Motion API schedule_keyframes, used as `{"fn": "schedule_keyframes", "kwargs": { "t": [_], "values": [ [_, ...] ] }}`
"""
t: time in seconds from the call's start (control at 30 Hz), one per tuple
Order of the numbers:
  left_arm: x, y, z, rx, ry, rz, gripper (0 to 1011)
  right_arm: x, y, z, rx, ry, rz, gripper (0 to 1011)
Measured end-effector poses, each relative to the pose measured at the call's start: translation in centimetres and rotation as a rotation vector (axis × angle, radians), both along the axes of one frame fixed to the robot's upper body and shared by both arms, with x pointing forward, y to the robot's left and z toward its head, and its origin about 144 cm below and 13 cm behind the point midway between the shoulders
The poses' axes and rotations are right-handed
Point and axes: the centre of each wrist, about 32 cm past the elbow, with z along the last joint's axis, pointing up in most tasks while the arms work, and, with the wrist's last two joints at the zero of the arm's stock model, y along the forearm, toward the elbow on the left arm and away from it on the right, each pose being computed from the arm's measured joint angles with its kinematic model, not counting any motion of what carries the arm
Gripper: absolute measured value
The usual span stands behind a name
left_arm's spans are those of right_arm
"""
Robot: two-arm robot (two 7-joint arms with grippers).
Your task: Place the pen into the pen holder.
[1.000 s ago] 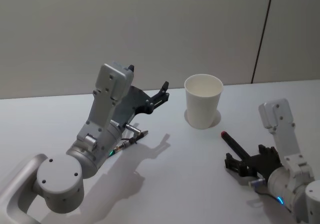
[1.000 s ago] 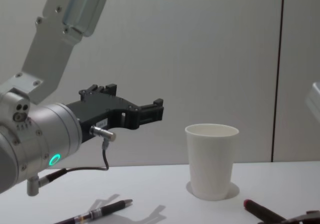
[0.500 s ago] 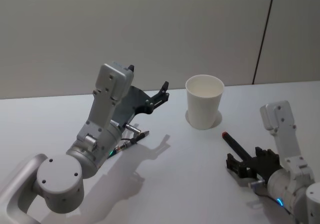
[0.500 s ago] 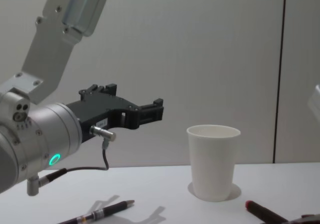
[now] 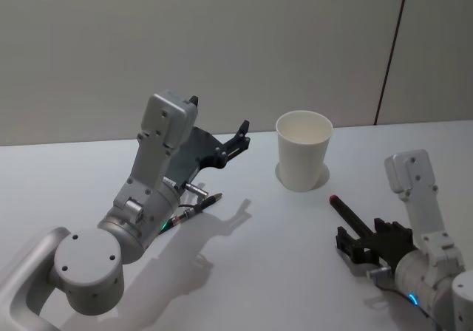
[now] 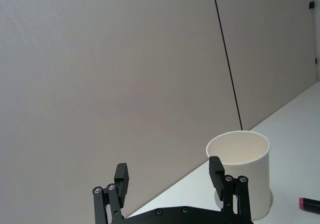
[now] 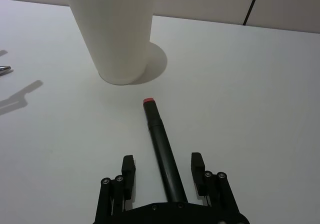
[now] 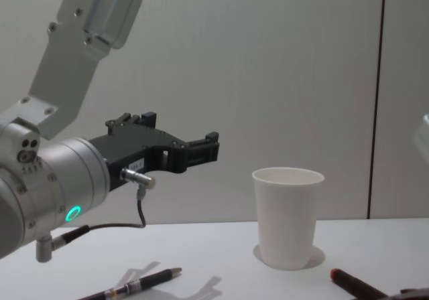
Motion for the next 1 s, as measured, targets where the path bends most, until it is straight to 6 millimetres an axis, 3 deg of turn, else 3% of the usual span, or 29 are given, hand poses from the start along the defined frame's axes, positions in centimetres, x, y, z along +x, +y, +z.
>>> {"fn": "schedule_keyframes", "kwargs": {
  "t": [1.0],
  "values": [
    [0.0, 0.0, 0.0, 0.0, 0.0, 0.0, 1001, 0.41, -0.09, -0.48, 0.011, -0.058, -0.058, 523]
  ]
}}
